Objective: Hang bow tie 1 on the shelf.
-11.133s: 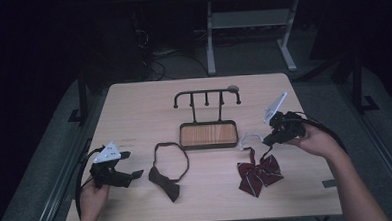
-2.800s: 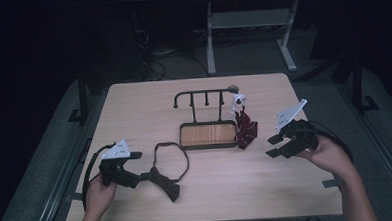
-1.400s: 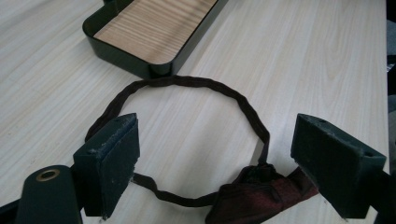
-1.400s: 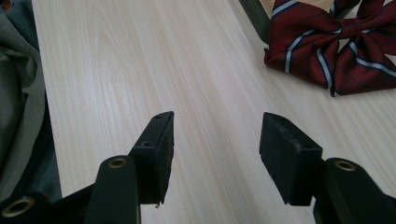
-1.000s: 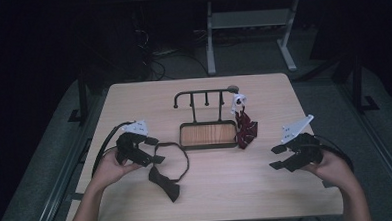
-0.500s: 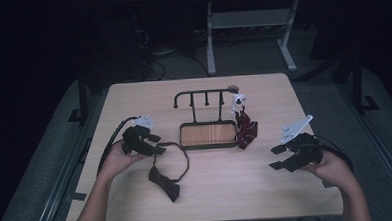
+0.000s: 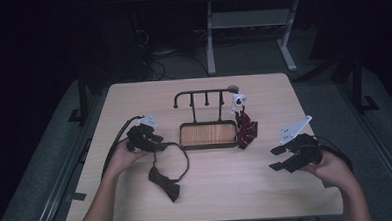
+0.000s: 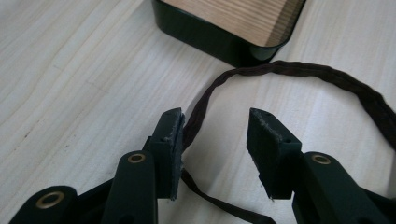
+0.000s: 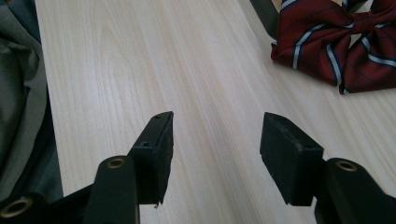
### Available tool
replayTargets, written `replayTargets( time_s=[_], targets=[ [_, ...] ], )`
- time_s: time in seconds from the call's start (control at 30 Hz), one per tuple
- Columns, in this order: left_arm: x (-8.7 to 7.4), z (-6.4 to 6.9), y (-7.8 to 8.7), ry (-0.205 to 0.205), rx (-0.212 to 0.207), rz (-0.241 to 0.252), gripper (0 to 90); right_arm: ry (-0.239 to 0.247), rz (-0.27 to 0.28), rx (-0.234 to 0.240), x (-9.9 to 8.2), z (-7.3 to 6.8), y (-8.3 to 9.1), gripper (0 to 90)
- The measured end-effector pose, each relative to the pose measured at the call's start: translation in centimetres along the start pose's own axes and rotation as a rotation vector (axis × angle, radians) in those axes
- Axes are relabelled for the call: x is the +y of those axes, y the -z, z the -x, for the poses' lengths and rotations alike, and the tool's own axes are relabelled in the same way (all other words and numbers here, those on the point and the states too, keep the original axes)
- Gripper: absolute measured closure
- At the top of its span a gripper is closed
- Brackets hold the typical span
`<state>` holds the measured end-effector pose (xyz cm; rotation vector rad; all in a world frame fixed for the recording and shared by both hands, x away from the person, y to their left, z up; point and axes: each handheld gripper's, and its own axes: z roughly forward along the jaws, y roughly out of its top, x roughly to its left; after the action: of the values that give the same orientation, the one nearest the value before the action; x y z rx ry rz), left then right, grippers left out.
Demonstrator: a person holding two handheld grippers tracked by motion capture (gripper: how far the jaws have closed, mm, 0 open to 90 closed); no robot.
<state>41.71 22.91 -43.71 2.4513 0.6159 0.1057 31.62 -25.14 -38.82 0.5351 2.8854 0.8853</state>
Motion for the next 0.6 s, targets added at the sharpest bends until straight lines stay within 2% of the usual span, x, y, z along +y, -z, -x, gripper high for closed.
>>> replayTargets(
  time_s=[0.13,0.17,0.2,0.37,0.43,0.47,0.6],
  targets=[
    [-0.18,-0.15,-0.2,0.023,-0.005,0.003,57.0,0.0,0.0,0.002,-0.02,0.0,0.0,43.9],
    [-0.2,-0.34,-0.08,0.004,-0.007,-0.017,57.1,0.002,0.001,0.001,-0.02,0.0,0.0,44.0],
    [-0.24,-0.31,-0.13,0.014,-0.005,-0.009,57.6,-0.002,0.0,0.002,-0.01,-0.04,0.02,44.0],
    [-0.27,-0.37,-0.1,0.007,0.002,-0.011,59.0,0.005,-0.001,0.001,0.0,-0.02,-0.07,43.8],
    [-0.3,-0.4,-0.2,0.003,0.002,-0.018,59.6,0.007,-0.003,0.002,0.0,-0.04,-0.11,43.8],
    [-0.29,-0.5,-0.21,-0.011,0.006,-0.028,59.8,0.007,-0.004,0.003,0.0,-0.02,-0.14,43.6],
    [-0.29,-0.41,-0.53,0.003,0.005,-0.022,61.4,-0.002,-0.008,0.005,-0.03,-0.04,-0.2,43.0]
  ],
)
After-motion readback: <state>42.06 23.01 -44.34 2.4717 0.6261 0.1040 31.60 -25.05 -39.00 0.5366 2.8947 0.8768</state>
